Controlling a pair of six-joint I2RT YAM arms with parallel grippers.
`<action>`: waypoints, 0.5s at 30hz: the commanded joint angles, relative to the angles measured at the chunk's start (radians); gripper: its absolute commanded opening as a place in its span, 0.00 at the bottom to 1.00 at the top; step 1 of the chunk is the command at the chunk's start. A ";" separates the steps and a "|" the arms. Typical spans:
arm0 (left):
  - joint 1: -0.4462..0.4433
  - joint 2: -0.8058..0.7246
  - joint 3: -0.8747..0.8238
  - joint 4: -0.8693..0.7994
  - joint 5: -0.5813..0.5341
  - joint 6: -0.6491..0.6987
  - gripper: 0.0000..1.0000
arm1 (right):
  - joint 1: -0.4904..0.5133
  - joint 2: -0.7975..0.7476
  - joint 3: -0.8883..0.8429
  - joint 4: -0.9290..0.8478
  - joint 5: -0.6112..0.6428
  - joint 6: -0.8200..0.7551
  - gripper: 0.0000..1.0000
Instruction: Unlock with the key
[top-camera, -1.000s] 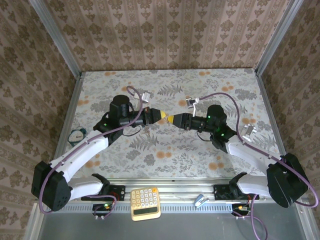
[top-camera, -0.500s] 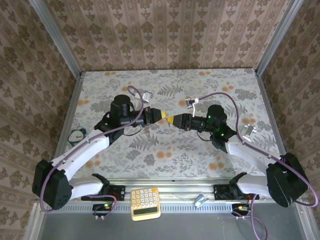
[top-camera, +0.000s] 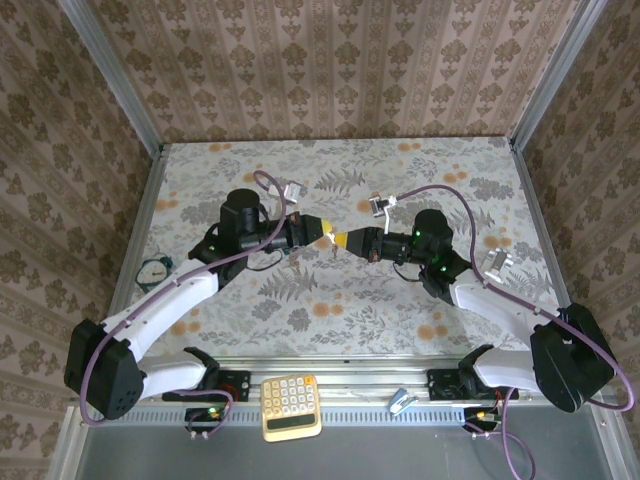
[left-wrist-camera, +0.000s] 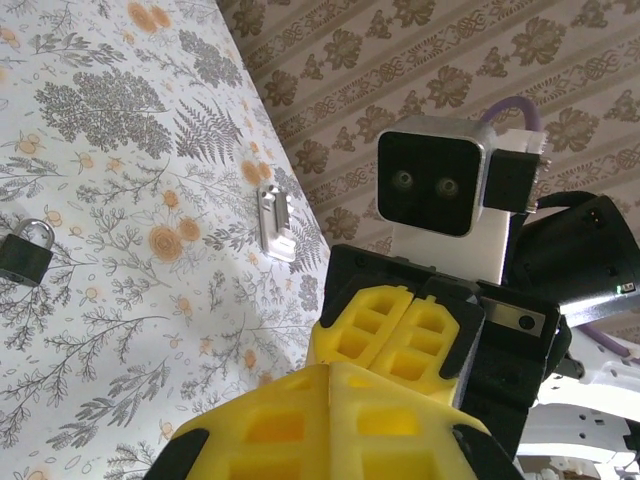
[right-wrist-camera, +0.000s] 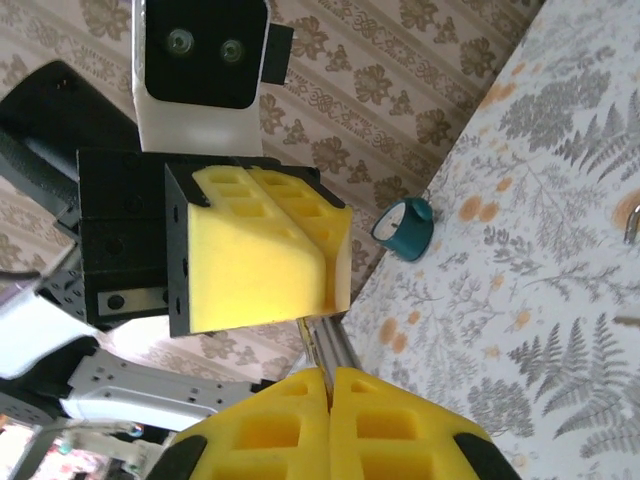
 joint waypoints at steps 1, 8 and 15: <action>-0.003 -0.010 0.001 0.042 0.009 -0.015 0.00 | 0.011 0.003 0.028 0.048 -0.026 -0.001 0.00; 0.009 -0.023 -0.009 0.018 -0.027 -0.012 0.37 | 0.009 -0.022 0.021 -0.013 0.025 -0.045 0.00; 0.049 -0.055 -0.027 -0.084 -0.136 0.024 0.51 | -0.013 -0.096 0.000 -0.147 0.108 -0.119 0.00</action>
